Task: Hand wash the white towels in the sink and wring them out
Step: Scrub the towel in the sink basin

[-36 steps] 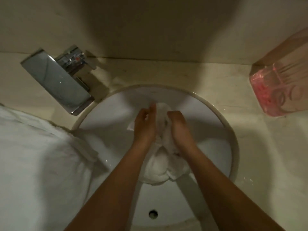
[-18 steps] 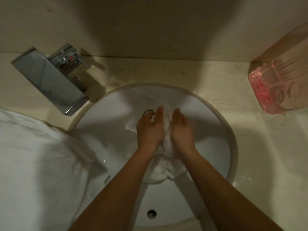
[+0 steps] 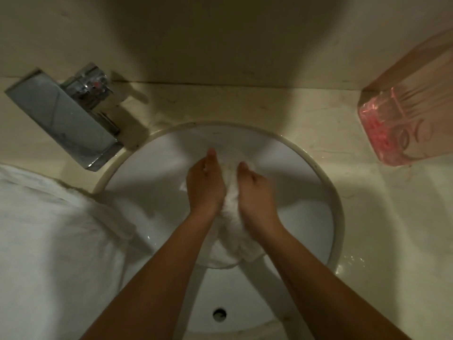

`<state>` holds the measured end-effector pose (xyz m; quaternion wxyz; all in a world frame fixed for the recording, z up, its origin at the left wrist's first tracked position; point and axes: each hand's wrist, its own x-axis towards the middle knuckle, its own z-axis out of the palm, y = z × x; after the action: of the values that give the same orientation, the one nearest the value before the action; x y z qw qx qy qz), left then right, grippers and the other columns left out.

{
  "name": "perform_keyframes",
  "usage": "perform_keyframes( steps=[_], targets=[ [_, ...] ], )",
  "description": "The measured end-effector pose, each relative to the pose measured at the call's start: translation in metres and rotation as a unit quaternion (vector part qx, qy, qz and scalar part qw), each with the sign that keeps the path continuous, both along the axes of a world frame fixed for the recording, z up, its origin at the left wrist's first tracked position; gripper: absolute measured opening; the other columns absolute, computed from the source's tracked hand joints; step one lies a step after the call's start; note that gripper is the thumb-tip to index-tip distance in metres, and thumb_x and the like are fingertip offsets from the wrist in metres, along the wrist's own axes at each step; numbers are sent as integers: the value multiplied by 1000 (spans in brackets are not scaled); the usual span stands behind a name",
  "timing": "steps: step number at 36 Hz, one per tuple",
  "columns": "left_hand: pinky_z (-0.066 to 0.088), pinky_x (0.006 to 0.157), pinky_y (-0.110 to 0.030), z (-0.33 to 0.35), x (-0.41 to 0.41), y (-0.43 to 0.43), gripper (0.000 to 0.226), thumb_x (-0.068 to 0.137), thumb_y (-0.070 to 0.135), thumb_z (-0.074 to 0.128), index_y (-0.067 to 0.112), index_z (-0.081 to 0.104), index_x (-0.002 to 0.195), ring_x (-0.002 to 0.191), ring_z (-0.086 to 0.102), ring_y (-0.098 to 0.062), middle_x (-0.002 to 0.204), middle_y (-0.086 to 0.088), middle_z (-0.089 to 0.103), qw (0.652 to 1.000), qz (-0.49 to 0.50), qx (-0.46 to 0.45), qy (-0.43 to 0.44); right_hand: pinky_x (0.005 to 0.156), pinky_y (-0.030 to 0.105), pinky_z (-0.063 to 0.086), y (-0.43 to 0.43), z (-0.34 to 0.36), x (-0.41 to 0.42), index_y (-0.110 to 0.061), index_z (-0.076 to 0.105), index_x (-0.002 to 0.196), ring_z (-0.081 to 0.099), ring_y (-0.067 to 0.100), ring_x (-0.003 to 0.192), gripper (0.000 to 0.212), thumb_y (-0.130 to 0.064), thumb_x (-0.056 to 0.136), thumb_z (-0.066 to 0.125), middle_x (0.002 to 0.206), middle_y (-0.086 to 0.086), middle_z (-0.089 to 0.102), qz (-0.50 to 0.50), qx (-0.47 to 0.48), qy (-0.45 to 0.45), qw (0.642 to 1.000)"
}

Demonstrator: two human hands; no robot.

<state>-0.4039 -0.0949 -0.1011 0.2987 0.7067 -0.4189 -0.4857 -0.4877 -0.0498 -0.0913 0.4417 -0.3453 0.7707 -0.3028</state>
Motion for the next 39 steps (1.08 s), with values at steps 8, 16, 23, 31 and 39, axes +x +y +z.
perform_keyframes(
  steps=[8,16,23,31,39],
  targets=[
    [55,74,-28,15,7,23,49,111,48,42,21,72,83,72,70,-5,74,3,75,995,-30,65,69,82,44,54,-34,-23,-30,-13,70,86,71,28,88,49,-41,114,41,88,8,75,-69,23,-5,997],
    [39,122,-46,20,20,2,121,69,106,20,23,59,147,139,56,-24,147,-5,63,972,103,142,156,115,42,39,3,-7,-21,-26,63,140,49,29,131,53,-54,103,37,134,10,58,-18,-55,157,986],
    [57,84,-31,24,9,25,87,106,68,10,16,79,97,91,78,-16,95,-6,82,942,35,196,271,111,42,54,17,3,1,-31,51,145,69,12,120,52,-64,104,50,131,-6,69,-96,-1,-206,974],
    [49,78,-27,7,35,8,49,106,54,36,28,74,90,83,67,4,89,9,75,995,-81,-49,14,109,55,55,20,1,-21,-16,71,133,75,32,115,53,-55,97,66,121,15,78,-143,45,-297,943],
    [58,99,-35,-10,22,-1,70,93,80,44,22,80,107,112,73,-22,104,-4,79,926,-49,131,351,97,47,62,10,75,-53,-7,86,102,77,35,108,43,-40,82,68,121,18,77,-136,8,-562,816]
  ],
)
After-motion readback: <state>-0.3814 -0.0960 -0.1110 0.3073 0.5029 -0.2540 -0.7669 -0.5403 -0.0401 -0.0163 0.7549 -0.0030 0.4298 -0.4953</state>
